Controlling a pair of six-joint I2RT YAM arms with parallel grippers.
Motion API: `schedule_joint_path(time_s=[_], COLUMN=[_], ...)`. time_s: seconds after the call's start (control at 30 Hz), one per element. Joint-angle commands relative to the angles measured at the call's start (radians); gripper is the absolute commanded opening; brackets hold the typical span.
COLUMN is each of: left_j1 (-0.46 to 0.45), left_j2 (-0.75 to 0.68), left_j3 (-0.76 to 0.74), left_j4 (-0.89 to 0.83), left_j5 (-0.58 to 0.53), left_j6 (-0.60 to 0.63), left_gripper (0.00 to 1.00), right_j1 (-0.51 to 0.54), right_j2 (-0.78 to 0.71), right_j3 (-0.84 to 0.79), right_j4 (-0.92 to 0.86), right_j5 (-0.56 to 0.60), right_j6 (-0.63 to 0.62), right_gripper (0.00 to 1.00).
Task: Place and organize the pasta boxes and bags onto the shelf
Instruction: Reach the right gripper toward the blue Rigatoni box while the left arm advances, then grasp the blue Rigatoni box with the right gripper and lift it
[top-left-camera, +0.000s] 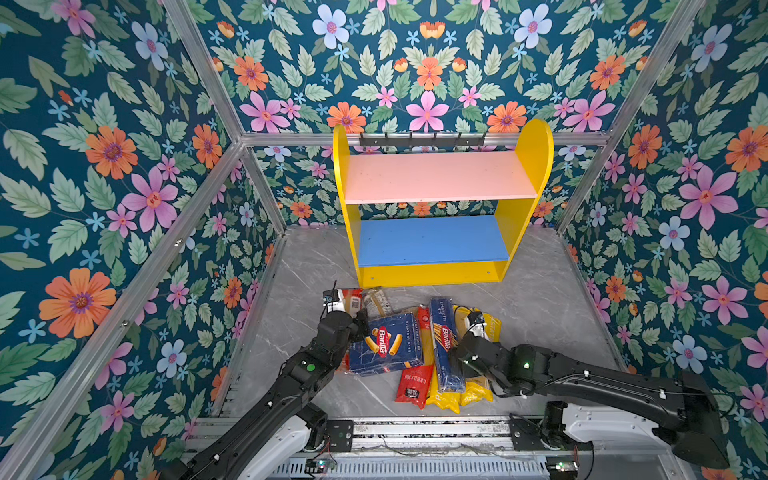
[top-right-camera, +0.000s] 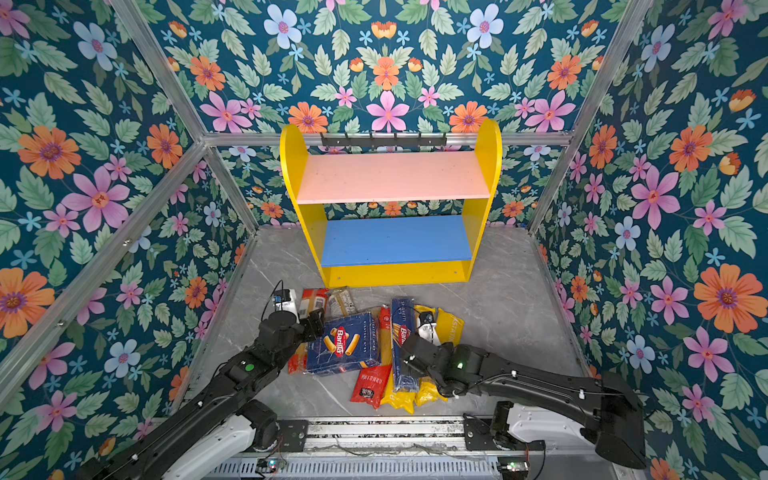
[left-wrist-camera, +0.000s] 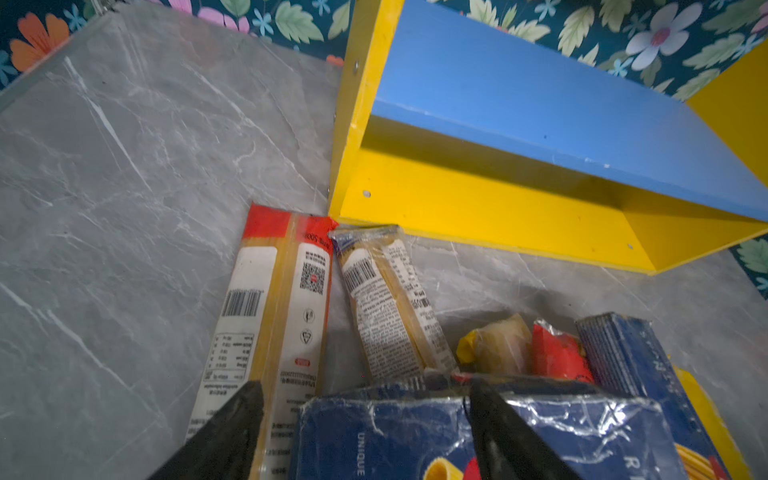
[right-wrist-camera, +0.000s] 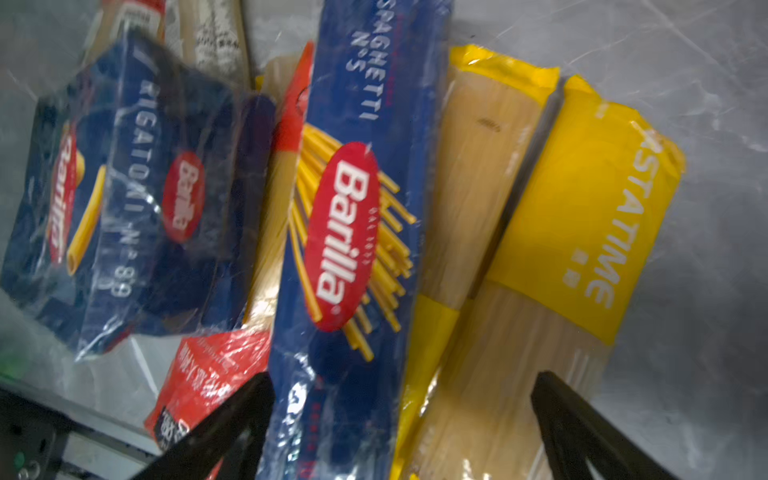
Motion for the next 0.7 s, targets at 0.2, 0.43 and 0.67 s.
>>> schedule_joint_path(time_s=[0.2, 0.43, 0.67], left_j1=[0.000, 0.000, 0.000], left_j2=[0.070, 0.049, 0.033], left_j3=[0.009, -0.013, -0.014], left_j4=[-0.082, -0.137, -0.203], left_j5=[0.053, 0.042, 0.036], left_j6=[-0.066, -0.105, -0.121], left_gripper=[0.87, 0.80, 0.61], right_j1=[0.057, 0.004, -0.144], right_j2=[0.111, 0.180, 0.203], right_j3=[0.079, 0.137, 0.125], right_j4=[0.173, 0.286, 0.419], right_j5=[0.004, -0.201, -0.473], right_j6=[-0.088, -0.134, -0.108], right_gripper=[0.99, 0.99, 0.99])
